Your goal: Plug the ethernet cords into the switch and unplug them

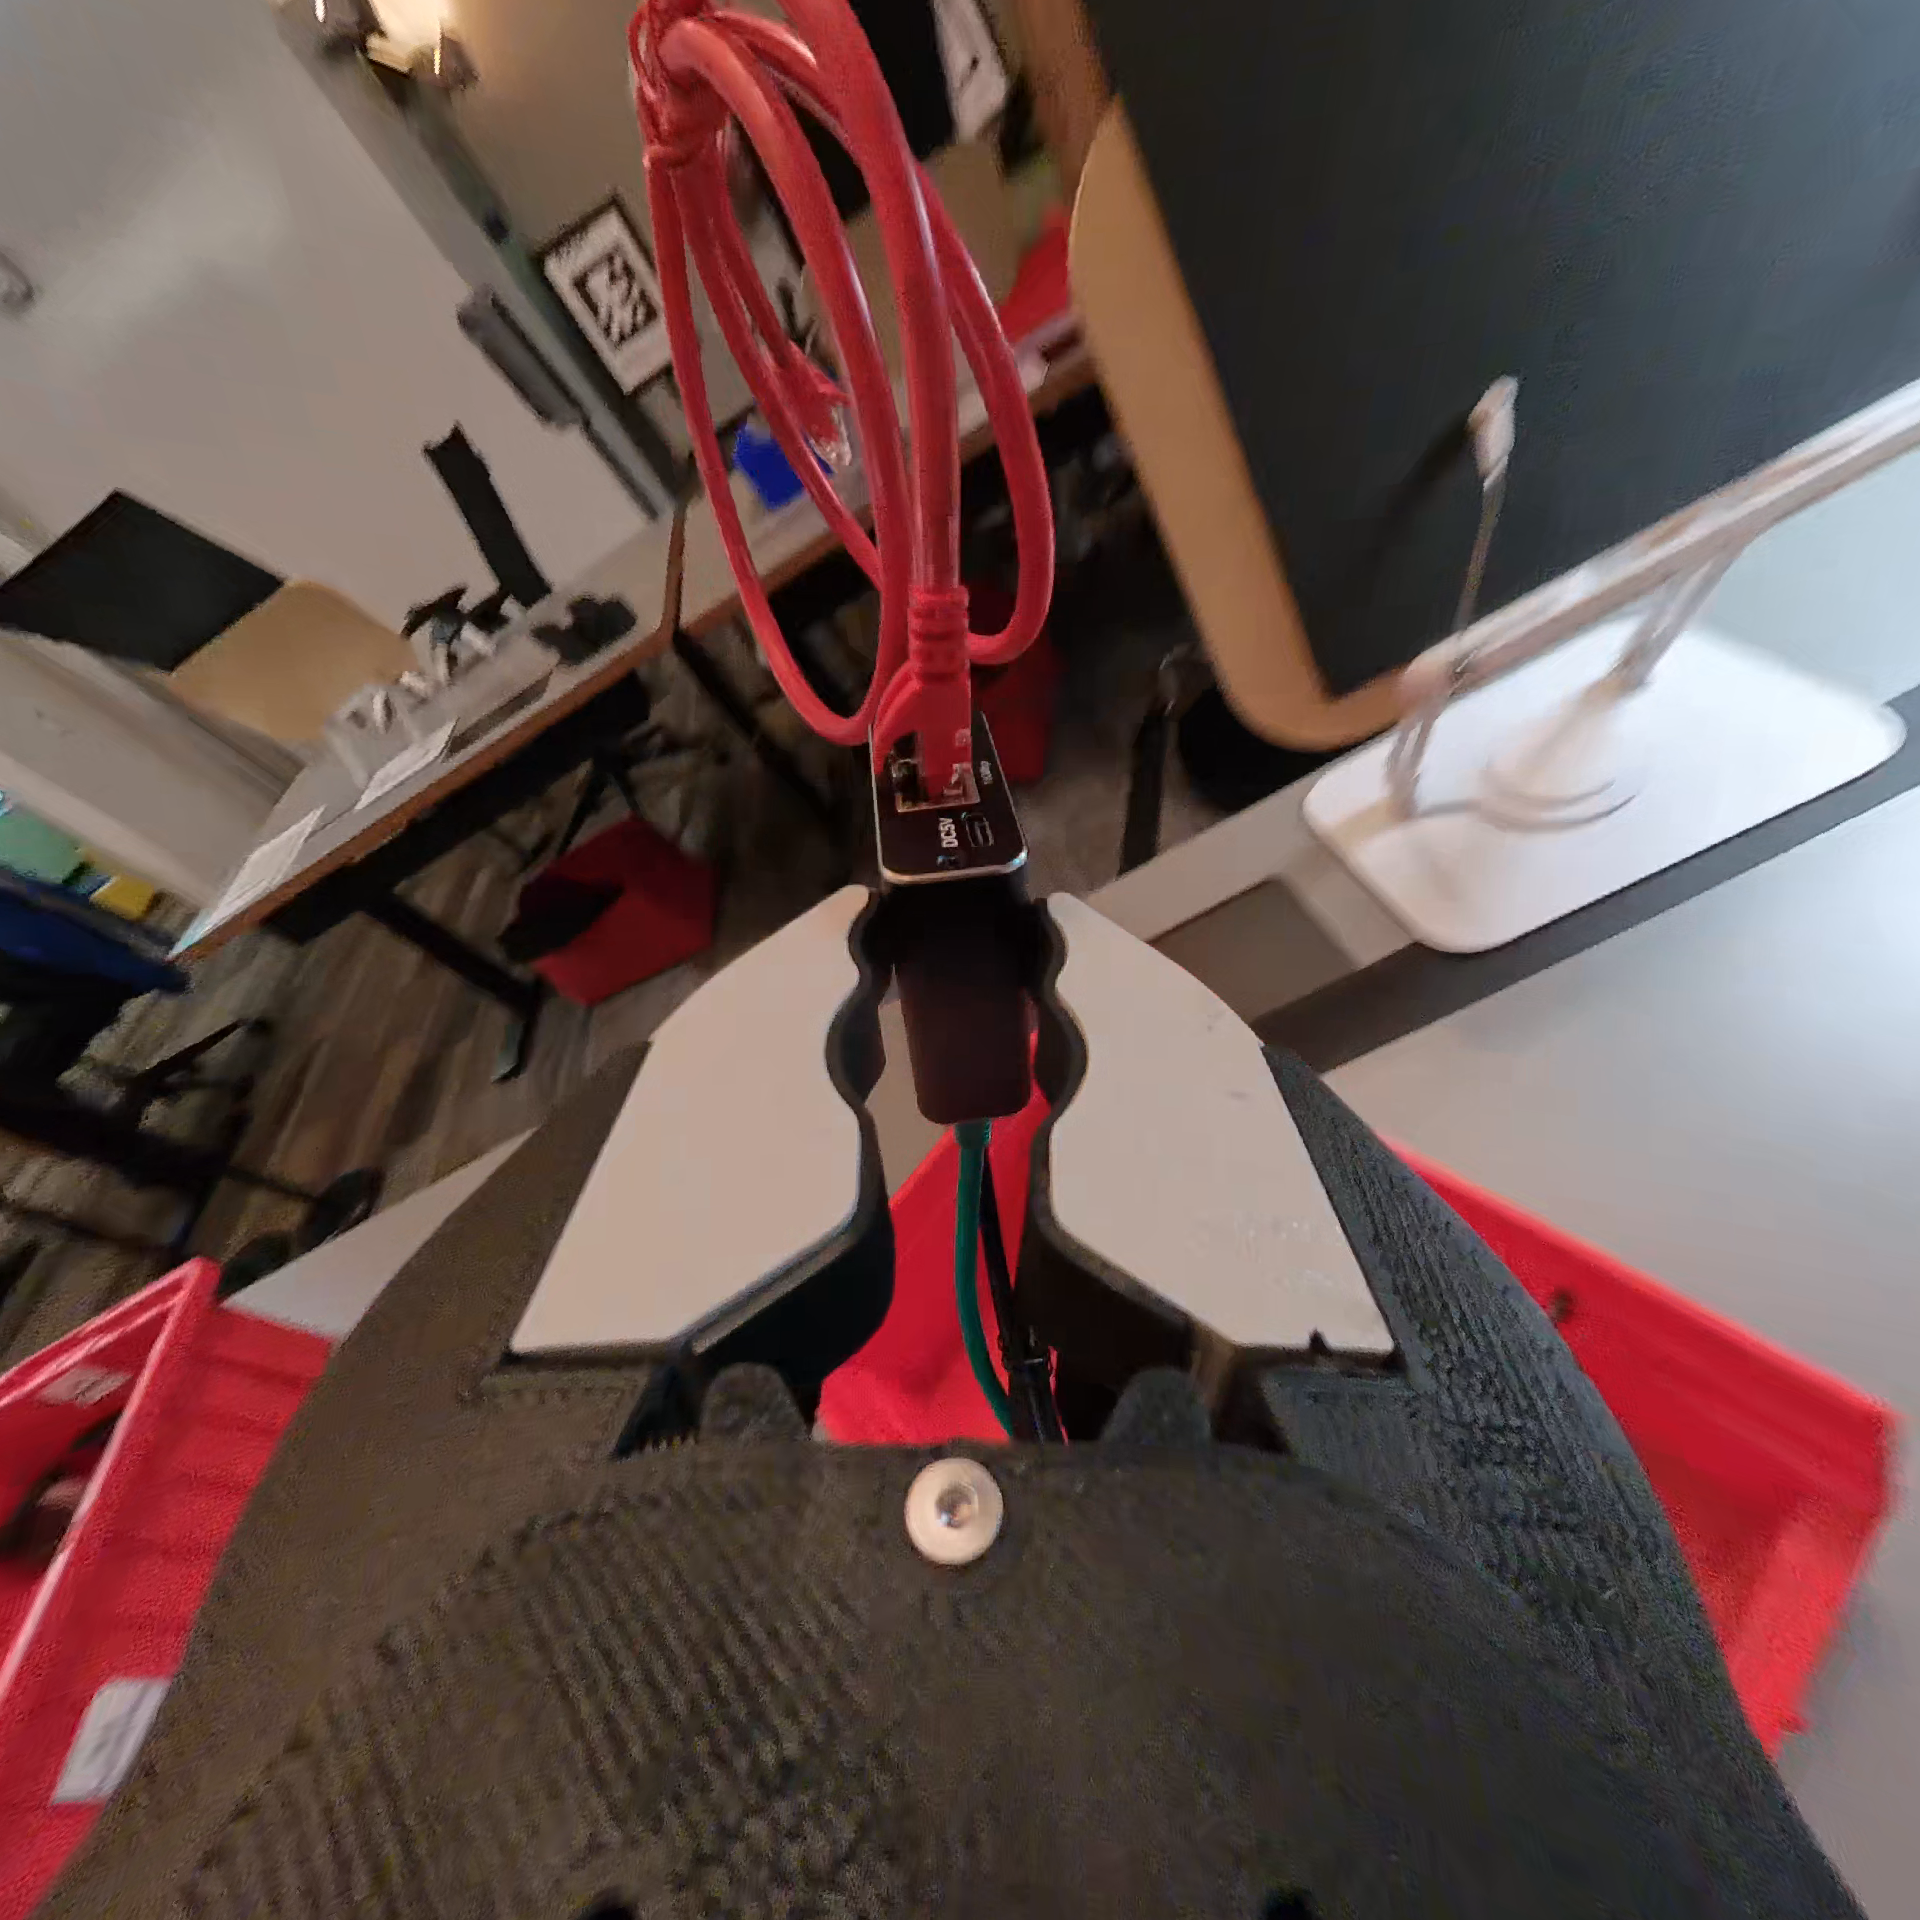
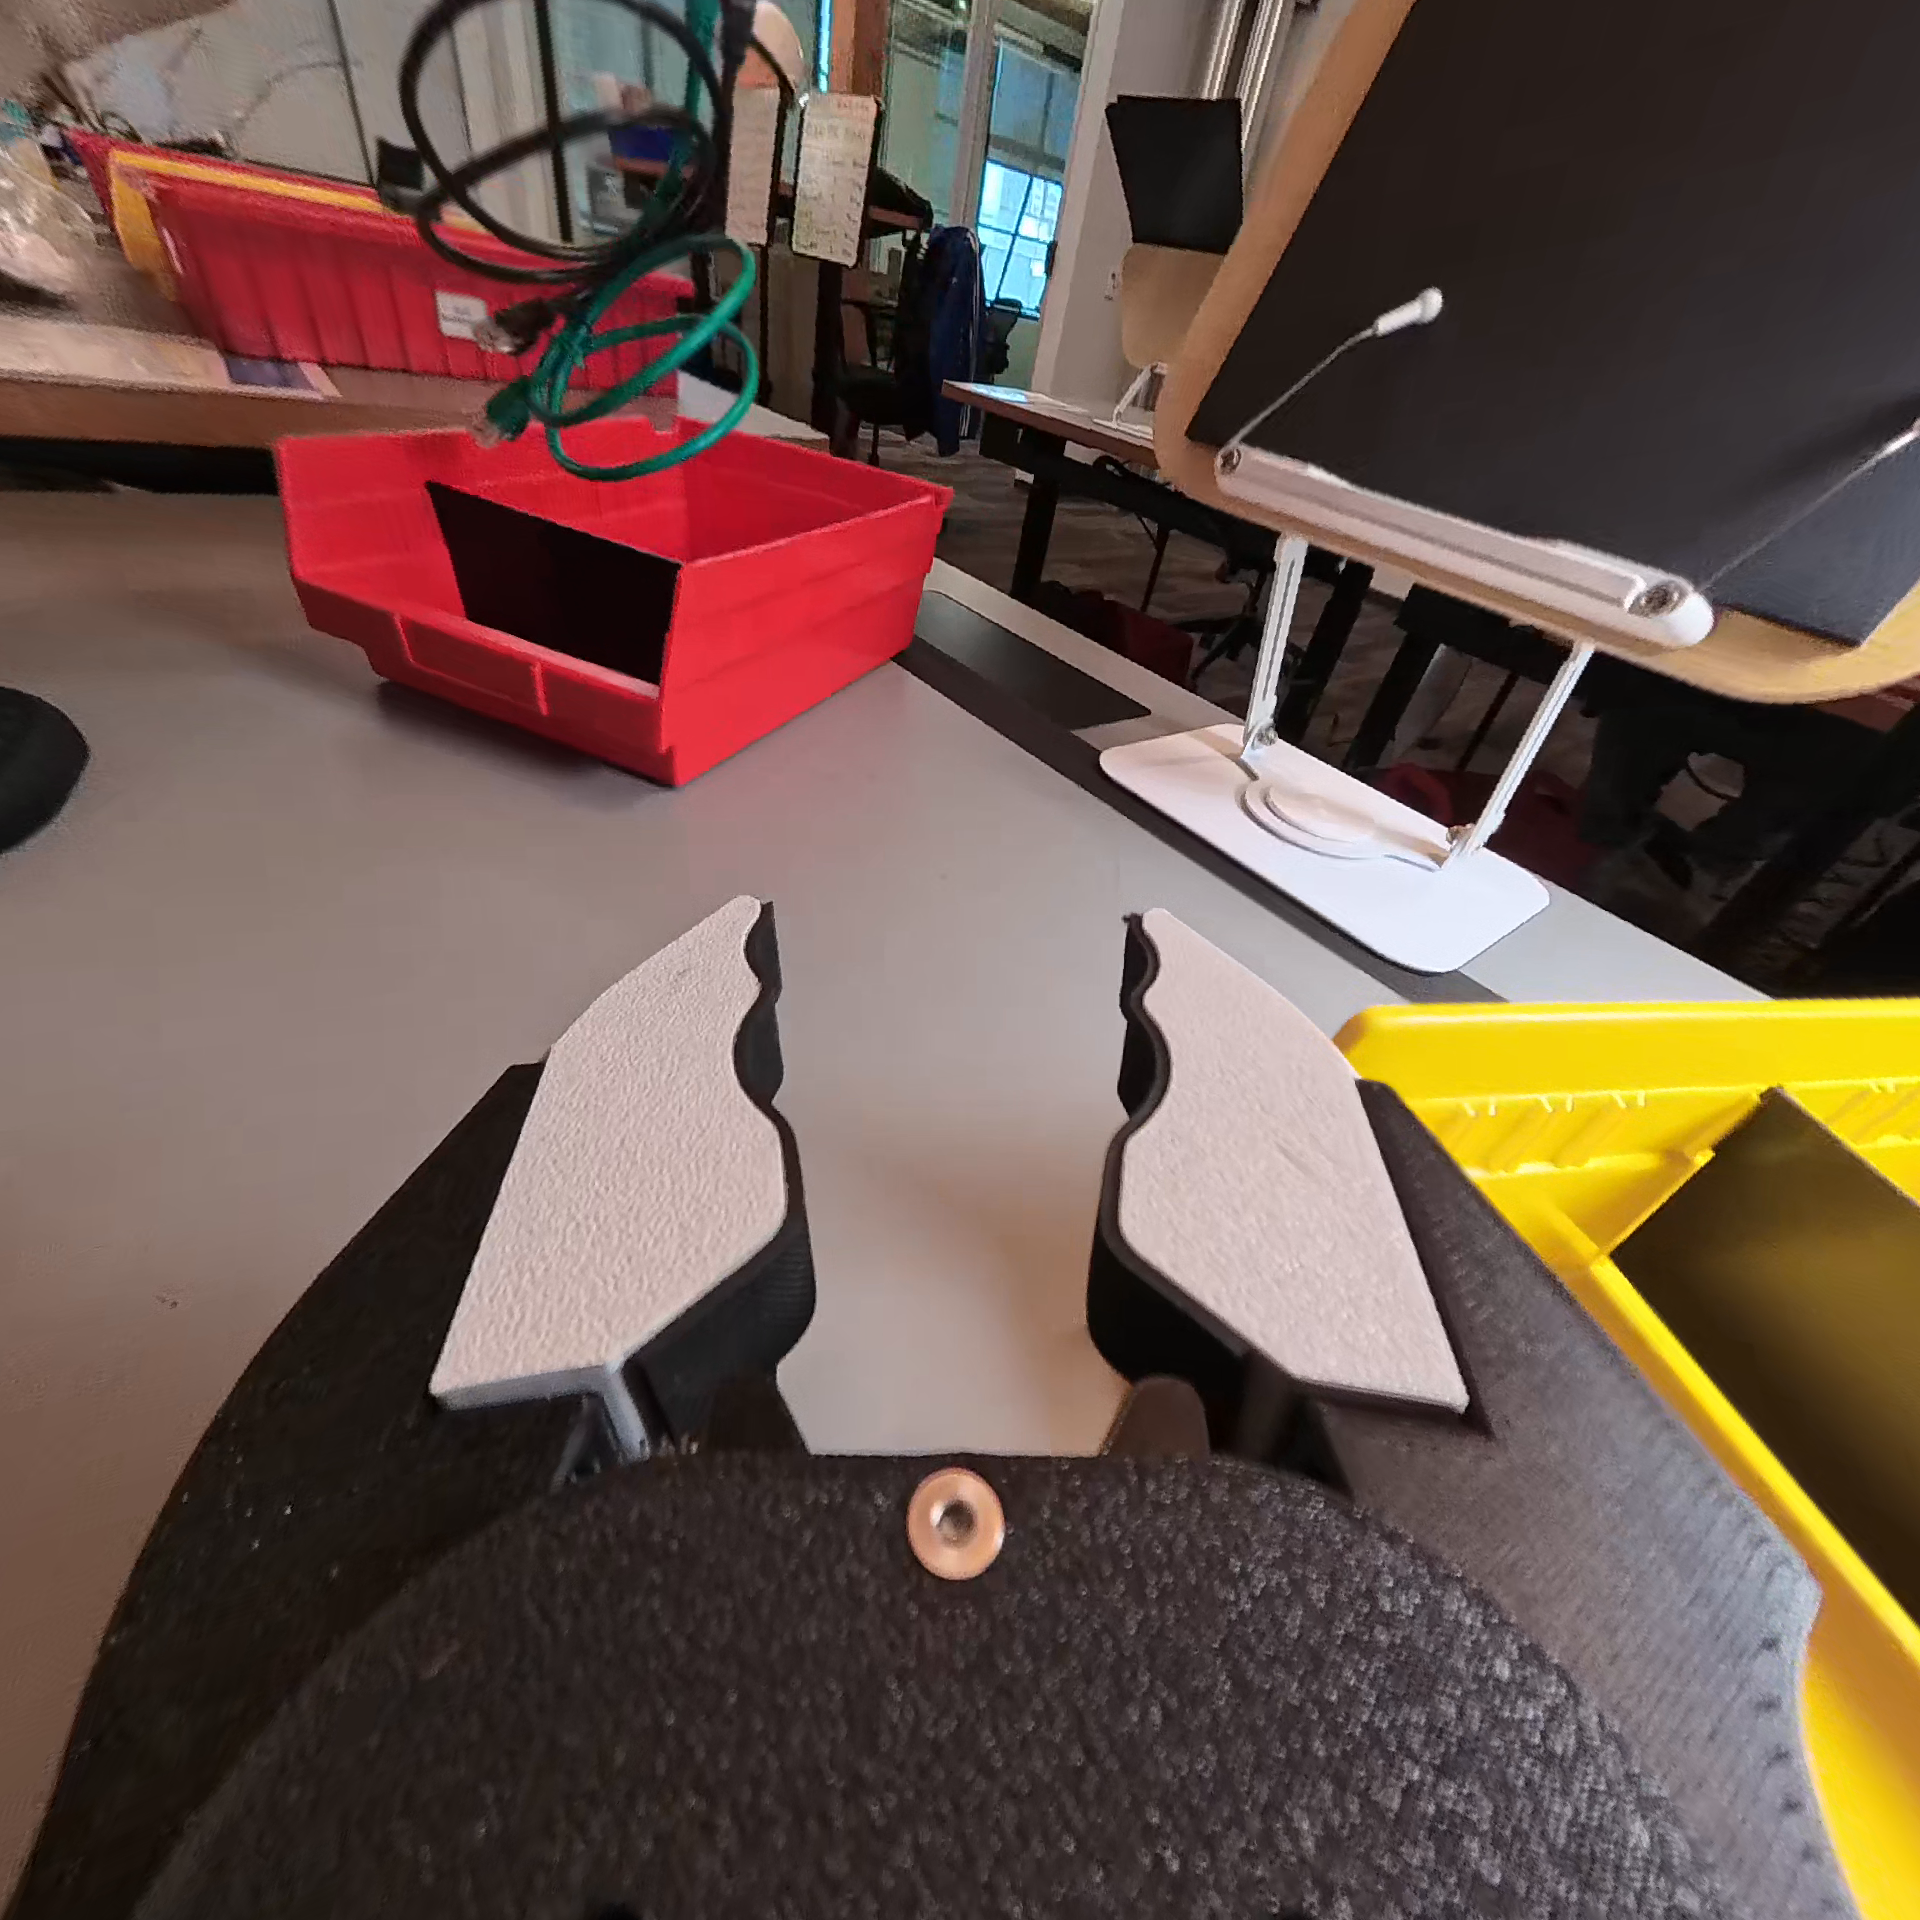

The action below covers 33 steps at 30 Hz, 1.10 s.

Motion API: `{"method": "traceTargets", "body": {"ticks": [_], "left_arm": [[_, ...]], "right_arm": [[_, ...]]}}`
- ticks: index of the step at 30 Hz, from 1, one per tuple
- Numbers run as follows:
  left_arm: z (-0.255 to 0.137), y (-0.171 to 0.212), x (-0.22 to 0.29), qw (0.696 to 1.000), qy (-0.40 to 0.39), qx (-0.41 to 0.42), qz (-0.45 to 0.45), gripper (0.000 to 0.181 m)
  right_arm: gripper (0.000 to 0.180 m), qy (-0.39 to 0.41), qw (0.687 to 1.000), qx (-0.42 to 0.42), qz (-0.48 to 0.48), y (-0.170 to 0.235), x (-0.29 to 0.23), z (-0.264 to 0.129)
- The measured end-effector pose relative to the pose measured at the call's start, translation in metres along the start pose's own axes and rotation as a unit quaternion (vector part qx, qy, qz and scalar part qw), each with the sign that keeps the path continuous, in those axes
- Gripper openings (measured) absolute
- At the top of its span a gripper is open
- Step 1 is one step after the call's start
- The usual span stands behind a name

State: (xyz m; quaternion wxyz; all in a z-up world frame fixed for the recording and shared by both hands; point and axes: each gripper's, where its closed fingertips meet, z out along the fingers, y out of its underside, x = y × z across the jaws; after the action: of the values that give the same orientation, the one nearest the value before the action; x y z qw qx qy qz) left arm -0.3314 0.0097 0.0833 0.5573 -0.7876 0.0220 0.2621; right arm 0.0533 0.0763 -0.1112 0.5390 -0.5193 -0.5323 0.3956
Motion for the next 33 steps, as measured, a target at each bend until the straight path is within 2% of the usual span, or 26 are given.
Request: {"method": "traceTargets", "body": {"ticks": [4, 7, 10, 14, 16, 19, 22, 24, 27, 30, 33], "left_arm": [[-0.047, -0.062, 0.029, 0.989, 0.085, 0.115, -0.05, 0.026], [-0.085, -0.098, 0.072, 0.959, 0.178, 0.2, -0.094, 0.026], [-0.122, -0.117, 0.124, 0.908, 0.291, 0.268, -0.138, 0.025], [-0.163, -0.119, 0.194, 0.83, 0.423, 0.322, -0.168, 0.026], [-0.178, -0.113, 0.223, 0.794, 0.474, 0.336, -0.179, 0.025], [-0.19, -0.107, 0.259, 0.746, 0.541, 0.341, -0.187, 0.025], [-0.186, -0.1, 0.284, 0.736, 0.567, 0.319, -0.185, 0.025], [-0.186, -0.098, 0.29, 0.726, 0.579, 0.317, -0.192, 0.025], [-0.184, -0.093, 0.292, 0.732, 0.58, 0.306, -0.183, 0.024], [-0.172, -0.088, 0.288, 0.751, 0.566, 0.276, -0.201, 0.028], [-0.153, -0.082, 0.286, 0.784, 0.529, 0.244, -0.215, 0.032]], "right_arm": [[0.061, -0.02, 0.999, 0.044, 0.001, -0.044, -0.008, 0.002], [0.061, -0.054, 0.995, 0.087, -0.007, -0.097, -0.021, 0.005], [0.057, -0.11, 0.984, 0.141, 0.003, -0.154, -0.038, 0.007], [0.054, -0.196, 0.96, 0.196, 0.028, -0.209, -0.062, 0.003], [0.053, -0.218, 0.955, 0.2, 0.027, -0.216, -0.072, 0.005], [0.054, -0.238, 0.952, 0.189, 0.023, -0.205, -0.085, 0.011], [0.034, -0.259, 0.943, 0.206, 0.028, -0.202, -0.092, 0.007], [0.032, -0.268, 0.941, 0.203, 0.02, -0.198, -0.092, 0.004], [0.029, -0.265, 0.944, 0.194, 0.015, -0.196, -0.091, 0.003], [0.027, -0.217, 0.959, 0.184, -0.015, -0.197, -0.085, 0.006], [0.026, -0.121, 0.975, 0.153, -0.106, -0.191, -0.072, 0.012]]}}
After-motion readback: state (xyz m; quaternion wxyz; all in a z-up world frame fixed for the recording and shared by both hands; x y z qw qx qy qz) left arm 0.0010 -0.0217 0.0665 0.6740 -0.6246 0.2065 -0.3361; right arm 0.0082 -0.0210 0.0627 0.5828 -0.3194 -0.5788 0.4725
